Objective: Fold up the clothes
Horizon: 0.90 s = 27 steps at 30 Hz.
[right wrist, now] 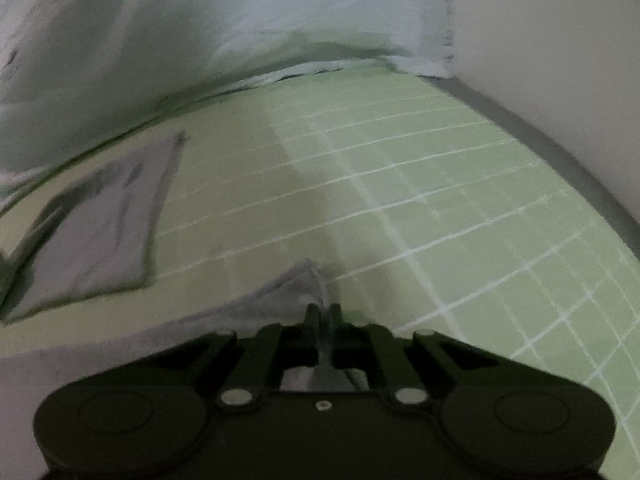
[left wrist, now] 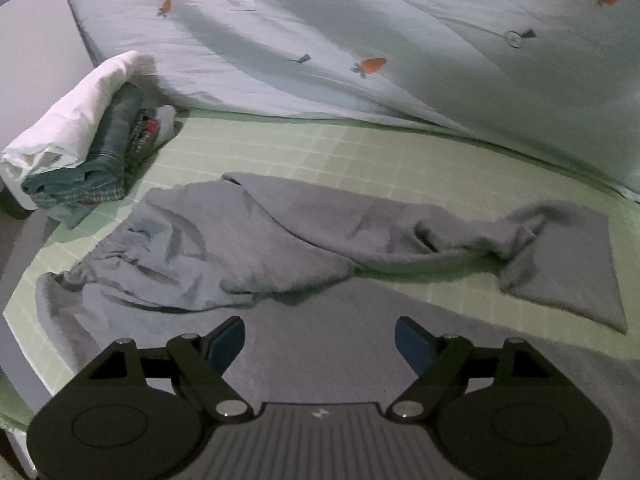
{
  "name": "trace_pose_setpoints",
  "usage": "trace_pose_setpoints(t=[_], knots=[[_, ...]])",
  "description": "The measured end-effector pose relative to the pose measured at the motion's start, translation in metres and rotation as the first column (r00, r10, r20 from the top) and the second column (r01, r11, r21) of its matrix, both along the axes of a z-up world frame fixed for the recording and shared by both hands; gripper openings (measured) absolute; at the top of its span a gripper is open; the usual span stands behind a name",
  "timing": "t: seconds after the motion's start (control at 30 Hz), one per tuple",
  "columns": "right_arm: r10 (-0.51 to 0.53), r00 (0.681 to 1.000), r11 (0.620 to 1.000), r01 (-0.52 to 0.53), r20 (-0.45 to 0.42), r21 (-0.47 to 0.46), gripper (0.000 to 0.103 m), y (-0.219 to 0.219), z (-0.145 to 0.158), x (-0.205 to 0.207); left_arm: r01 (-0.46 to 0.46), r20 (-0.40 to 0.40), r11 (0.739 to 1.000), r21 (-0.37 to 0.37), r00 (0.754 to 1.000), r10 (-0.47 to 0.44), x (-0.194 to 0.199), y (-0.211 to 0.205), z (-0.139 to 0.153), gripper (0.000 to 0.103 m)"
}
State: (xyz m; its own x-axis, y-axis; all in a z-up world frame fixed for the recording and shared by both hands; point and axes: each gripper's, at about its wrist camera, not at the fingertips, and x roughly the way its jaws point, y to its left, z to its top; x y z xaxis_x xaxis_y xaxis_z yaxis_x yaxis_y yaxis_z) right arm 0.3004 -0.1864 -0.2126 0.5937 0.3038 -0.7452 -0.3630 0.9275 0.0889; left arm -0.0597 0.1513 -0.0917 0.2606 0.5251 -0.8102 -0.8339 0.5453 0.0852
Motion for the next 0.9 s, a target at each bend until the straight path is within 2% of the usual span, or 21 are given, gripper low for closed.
trace_pose_setpoints(t=[0.17,0.23,0.3,0.33,0.47,0.57,0.63,0.7,0.77,0.83,0.87,0.9], knots=[[-0.065,0.998,0.997,0.065,0.001,-0.033,0.006,-0.008,0.000,0.012,-0.037,-0.018,0.999,-0.015,0.999,0.036,-0.005,0.010,-0.002,0.083],[-0.065,0.998,0.995,0.065,0.006,-0.076,0.014,-0.003,0.002,0.012,-0.051,-0.023,0.999,-0.010,0.998,0.050,-0.015,0.012,-0.004,0.083],[-0.066,0.998,0.990,0.068,0.019,-0.125,0.047,0.003,0.005,0.007,-0.072,-0.020,0.997,-0.016,0.997,0.072,-0.028,0.017,-0.006,0.083],[-0.072,0.997,0.986,0.075,0.028,-0.148,0.053,0.007,0.008,0.003,-0.084,-0.016,0.996,-0.022,0.996,0.083,-0.035,0.020,-0.006,0.083],[-0.078,0.995,0.987,0.086,0.061,-0.135,0.093,0.022,0.021,-0.020,-0.132,0.011,0.989,-0.061,0.991,0.133,-0.060,0.040,-0.008,0.083],[-0.036,0.995,0.991,0.047,0.093,-0.122,0.100,0.042,0.030,-0.045,-0.136,0.017,0.987,-0.086,0.990,0.138,-0.069,0.058,-0.012,0.083],[-0.014,0.998,0.998,0.018,0.067,-0.067,0.103,0.054,0.034,-0.059,-0.132,0.020,0.986,-0.101,0.991,0.134,-0.074,0.071,-0.014,0.087],[-0.025,1.000,0.998,0.025,0.004,0.053,0.103,0.063,0.034,-0.068,-0.123,0.032,0.987,-0.103,0.991,0.127,-0.077,0.084,-0.016,0.090],[-0.048,0.996,0.982,0.061,-0.074,0.180,0.103,0.069,0.031,-0.073,-0.123,0.042,0.987,-0.107,0.991,0.128,-0.081,0.099,-0.019,0.091],[-0.097,0.974,0.927,0.163,-0.203,0.338,0.103,0.070,0.024,-0.073,-0.139,0.044,0.982,-0.125,0.988,0.146,-0.084,0.117,-0.024,0.091],[-0.116,0.955,0.882,0.226,-0.273,0.414,0.103,0.070,0.020,-0.073,-0.147,0.046,0.980,-0.136,0.987,0.155,-0.085,0.125,-0.027,0.091],[-0.123,0.930,0.807,0.297,-0.348,0.510,0.103,0.068,0.013,-0.074,-0.153,0.049,0.977,-0.147,0.986,0.162,-0.086,0.134,-0.029,0.091]])
